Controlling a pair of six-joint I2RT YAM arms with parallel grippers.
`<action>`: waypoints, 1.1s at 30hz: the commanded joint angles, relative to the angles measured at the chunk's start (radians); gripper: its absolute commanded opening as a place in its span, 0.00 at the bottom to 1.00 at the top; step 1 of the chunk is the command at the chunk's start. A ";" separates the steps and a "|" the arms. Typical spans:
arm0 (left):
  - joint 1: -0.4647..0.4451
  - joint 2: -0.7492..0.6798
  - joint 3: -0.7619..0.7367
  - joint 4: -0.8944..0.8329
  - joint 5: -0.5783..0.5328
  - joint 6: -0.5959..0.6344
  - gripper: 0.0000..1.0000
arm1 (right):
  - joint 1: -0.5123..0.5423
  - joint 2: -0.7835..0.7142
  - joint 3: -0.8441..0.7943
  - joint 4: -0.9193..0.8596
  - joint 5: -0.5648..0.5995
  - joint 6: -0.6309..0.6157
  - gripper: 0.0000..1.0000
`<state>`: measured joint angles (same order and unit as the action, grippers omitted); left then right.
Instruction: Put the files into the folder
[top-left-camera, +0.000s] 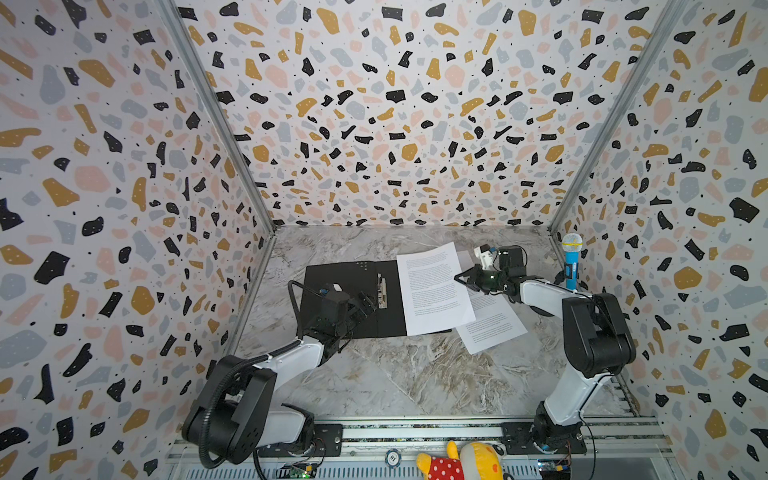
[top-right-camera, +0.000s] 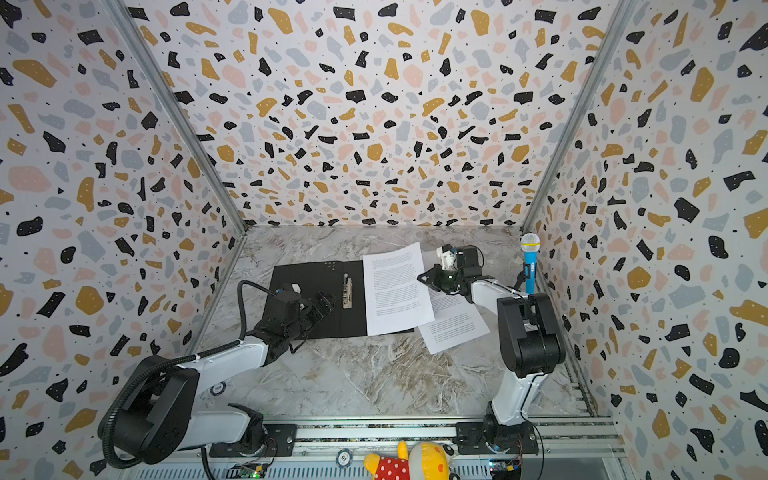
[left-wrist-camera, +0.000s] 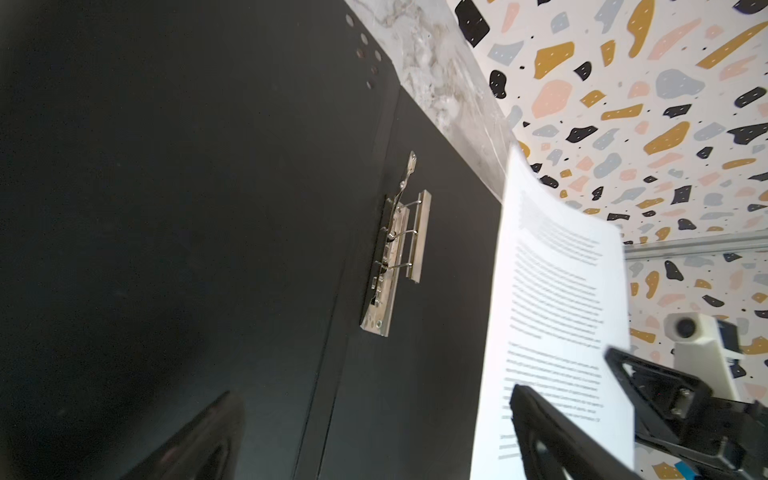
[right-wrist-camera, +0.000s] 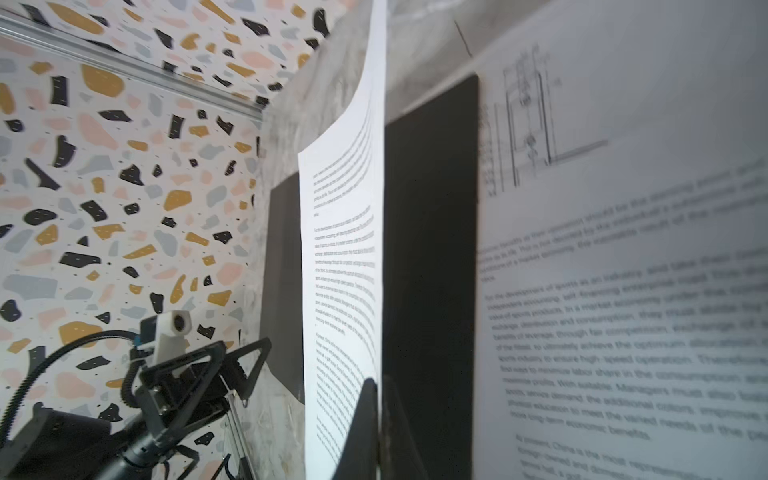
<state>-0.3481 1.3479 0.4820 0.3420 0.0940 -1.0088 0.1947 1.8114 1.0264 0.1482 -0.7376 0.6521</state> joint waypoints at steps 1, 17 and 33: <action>0.007 0.007 0.000 0.064 0.027 0.027 1.00 | 0.018 0.010 0.001 0.072 0.015 -0.025 0.00; 0.027 0.092 0.044 0.073 0.047 0.105 1.00 | 0.080 0.143 0.125 0.156 -0.059 0.022 0.00; 0.035 0.174 0.042 0.188 0.077 0.063 1.00 | 0.135 0.055 0.243 0.207 -0.178 0.081 0.00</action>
<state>-0.3214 1.5173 0.5076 0.4732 0.1608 -0.9352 0.3260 1.9469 1.2190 0.3260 -0.8845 0.6956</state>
